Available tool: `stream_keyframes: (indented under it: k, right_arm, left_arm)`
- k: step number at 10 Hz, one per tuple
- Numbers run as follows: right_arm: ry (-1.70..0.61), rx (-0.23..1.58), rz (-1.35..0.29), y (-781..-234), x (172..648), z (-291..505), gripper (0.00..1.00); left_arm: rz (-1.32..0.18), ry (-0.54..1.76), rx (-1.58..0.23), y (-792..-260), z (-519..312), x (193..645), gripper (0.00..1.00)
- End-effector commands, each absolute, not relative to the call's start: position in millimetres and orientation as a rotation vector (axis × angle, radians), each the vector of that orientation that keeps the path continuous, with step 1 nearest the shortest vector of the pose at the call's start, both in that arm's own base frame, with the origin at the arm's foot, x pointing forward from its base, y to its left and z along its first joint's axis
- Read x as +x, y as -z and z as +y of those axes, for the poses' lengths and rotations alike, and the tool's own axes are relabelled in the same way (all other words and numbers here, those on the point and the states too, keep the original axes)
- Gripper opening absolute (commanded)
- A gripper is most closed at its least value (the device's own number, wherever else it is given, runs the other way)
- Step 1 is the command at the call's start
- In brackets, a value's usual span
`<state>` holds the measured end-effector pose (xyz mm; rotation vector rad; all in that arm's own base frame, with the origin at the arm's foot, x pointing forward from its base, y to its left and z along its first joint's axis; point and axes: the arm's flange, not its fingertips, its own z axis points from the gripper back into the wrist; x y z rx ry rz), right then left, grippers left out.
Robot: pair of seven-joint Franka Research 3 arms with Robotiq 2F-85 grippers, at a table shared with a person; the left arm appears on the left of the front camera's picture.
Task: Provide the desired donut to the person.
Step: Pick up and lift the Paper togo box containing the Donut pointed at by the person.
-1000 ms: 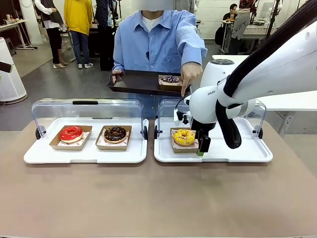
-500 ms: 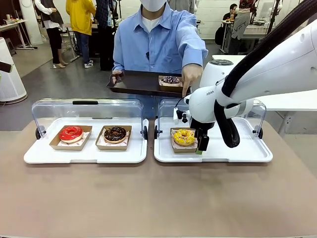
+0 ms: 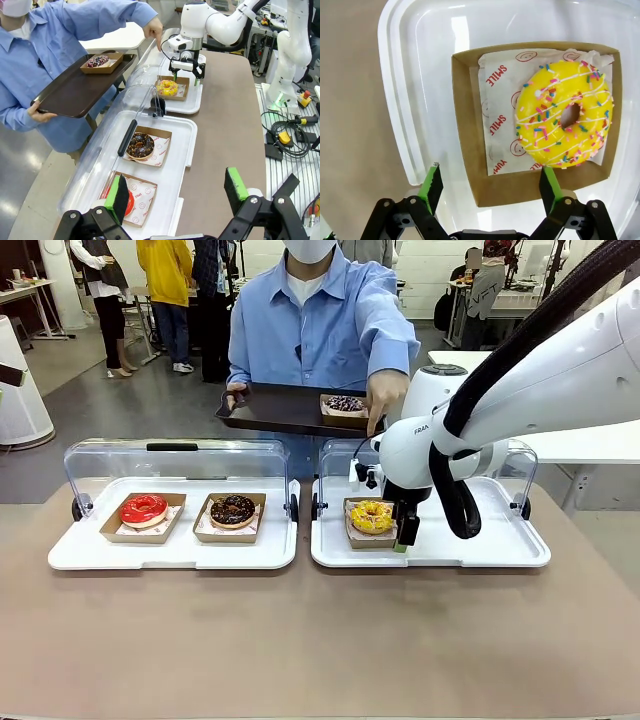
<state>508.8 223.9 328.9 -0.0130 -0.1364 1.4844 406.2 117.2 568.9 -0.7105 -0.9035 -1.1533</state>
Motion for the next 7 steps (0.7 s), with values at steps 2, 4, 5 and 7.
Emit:
stream_keyframes:
  k: [2,4,5,7]
  right_arm:
    - [-1.434,-0.036,-0.108,-325.5,512.2,223.9,1.0]
    - [-1.428,-0.032,-0.088,-324.6,511.3,222.8,0.96]
    - [-1.429,-0.022,-0.079,-324.4,511.7,222.2,0.9]
    - [-1.422,-0.002,-0.074,-324.2,513.0,219.6,0.31]
  left_arm:
    - [-0.907,1.154,-0.71,-570.0,117.7,405.4,1.0]
    - [-0.907,1.154,-0.71,-570.0,117.7,405.4,1.0]
    - [-0.907,1.154,-0.71,-570.0,117.7,405.4,1.0]
    - [-0.907,1.154,-0.71,-570.0,117.7,405.4,1.0]
